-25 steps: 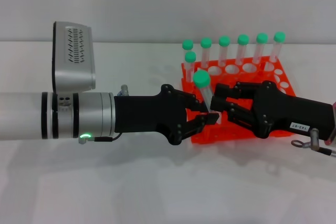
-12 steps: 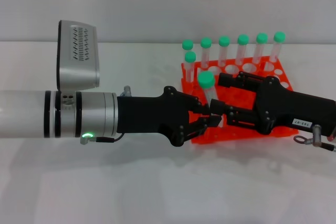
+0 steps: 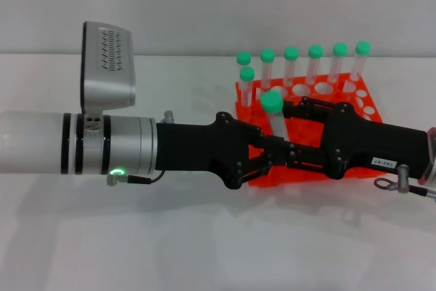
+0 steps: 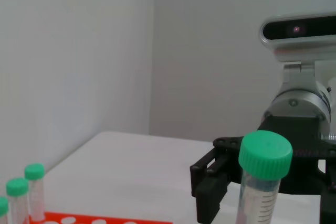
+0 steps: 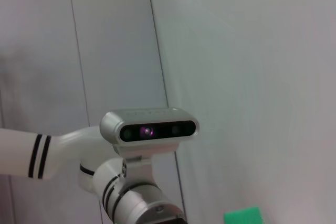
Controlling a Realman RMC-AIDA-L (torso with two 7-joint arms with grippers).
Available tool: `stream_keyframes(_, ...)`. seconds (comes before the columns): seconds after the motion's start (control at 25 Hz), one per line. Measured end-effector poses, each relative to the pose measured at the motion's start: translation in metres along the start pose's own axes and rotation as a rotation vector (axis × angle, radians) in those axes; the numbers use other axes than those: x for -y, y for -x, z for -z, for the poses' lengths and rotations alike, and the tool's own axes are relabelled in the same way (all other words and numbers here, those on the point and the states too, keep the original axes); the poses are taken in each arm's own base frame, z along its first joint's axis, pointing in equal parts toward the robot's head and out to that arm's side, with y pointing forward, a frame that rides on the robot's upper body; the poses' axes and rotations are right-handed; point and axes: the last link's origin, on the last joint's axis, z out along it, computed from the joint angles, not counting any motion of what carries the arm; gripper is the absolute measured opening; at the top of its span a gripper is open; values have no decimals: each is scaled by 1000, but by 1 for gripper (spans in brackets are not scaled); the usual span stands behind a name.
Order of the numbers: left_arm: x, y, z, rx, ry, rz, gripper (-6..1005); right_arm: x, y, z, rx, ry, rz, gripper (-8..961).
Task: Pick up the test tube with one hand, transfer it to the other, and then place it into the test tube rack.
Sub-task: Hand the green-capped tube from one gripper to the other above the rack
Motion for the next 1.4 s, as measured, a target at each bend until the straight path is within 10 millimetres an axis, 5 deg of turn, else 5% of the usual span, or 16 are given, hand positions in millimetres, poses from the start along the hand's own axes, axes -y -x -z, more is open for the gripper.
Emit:
stream_keyframes(0.24, -1, 4, -7, 40, 6, 10, 211, 2, -2, -4, -17, -11, 0, 679)
stream_keyframes(1.0, -1, 5, -7, 45, 3, 23, 225, 1, -5, 0, -29, -13, -8, 210)
stream_keyframes(1.4, -2, 9, 6, 28, -40, 35, 233, 4, -5, 8, -22, -45, -11, 208)
